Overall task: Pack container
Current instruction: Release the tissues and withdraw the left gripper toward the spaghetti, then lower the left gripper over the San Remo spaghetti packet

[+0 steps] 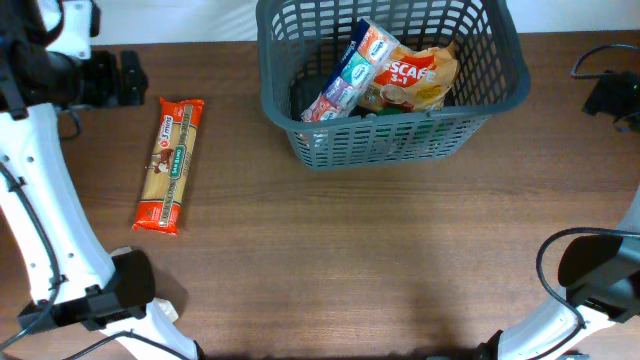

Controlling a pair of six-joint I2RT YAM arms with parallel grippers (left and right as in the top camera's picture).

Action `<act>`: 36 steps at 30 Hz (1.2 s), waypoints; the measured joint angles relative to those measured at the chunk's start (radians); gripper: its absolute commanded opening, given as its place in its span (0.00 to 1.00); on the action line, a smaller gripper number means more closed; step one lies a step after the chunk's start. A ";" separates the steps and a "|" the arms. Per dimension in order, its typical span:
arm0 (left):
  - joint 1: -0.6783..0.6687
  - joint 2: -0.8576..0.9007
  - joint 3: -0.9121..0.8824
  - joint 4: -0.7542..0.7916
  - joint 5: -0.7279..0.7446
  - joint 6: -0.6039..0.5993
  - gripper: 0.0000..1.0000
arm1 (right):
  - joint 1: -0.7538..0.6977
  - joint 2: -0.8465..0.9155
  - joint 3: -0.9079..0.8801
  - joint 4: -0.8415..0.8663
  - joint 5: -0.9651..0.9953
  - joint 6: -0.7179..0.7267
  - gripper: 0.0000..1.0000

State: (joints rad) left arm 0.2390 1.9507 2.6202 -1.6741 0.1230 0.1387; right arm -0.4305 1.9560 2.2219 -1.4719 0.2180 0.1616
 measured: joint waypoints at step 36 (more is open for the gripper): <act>0.041 0.065 -0.915 0.718 -0.058 0.225 0.99 | 0.000 0.000 0.000 0.000 0.000 0.000 0.99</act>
State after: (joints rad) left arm 0.2798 2.0159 1.7054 -0.9565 0.0654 0.3634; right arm -0.4305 1.9560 2.2219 -1.4719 0.2180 0.1616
